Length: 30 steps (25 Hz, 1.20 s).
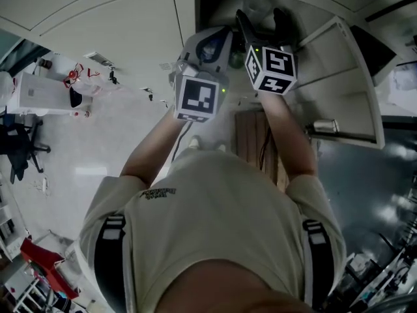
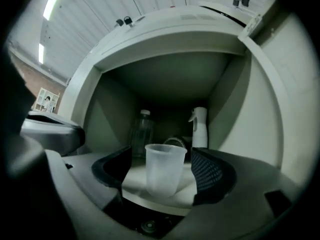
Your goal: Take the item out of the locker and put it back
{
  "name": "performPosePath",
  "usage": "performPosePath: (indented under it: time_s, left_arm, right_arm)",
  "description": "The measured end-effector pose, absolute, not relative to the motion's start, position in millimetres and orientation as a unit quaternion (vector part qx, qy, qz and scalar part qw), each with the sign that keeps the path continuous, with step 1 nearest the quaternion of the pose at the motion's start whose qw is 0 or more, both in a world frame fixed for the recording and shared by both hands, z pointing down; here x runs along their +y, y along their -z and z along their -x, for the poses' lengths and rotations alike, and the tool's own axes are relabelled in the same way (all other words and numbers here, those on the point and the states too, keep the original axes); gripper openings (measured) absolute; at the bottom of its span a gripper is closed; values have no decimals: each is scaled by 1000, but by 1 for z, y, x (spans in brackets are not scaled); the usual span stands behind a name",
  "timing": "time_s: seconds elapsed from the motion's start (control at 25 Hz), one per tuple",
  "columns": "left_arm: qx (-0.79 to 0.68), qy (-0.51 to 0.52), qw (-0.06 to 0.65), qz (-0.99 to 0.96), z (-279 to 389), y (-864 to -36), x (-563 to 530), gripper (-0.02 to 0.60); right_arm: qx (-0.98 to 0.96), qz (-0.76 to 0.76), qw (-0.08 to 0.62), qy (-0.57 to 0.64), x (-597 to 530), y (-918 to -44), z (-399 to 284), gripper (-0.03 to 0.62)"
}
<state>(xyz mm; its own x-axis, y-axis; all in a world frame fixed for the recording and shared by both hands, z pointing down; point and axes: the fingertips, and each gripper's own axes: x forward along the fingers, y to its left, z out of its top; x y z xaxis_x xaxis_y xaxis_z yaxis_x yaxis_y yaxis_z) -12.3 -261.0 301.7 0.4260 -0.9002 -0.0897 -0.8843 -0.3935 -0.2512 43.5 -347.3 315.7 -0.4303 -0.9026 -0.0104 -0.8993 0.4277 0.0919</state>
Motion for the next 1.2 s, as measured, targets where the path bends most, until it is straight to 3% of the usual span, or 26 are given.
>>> performPosePath:
  time_s: [0.56, 0.8, 0.88, 1.2]
  left_arm:
    - [529, 33, 100, 842, 6, -323, -272, 14]
    - [529, 33, 97, 842, 6, -325, -272, 14]
    - [529, 32, 96, 842, 6, -326, -272, 14]
    - [532, 35, 93, 841, 11, -329, -271, 14]
  right_arm:
    - [-832, -548, 69, 38, -373, -345, -43, 378]
    - [-832, -549, 76, 40, -374, -347, -42, 351]
    - [-833, -547, 78, 36, -375, -349, -42, 293]
    - [-836, -542, 82, 37, -375, -350, -42, 281]
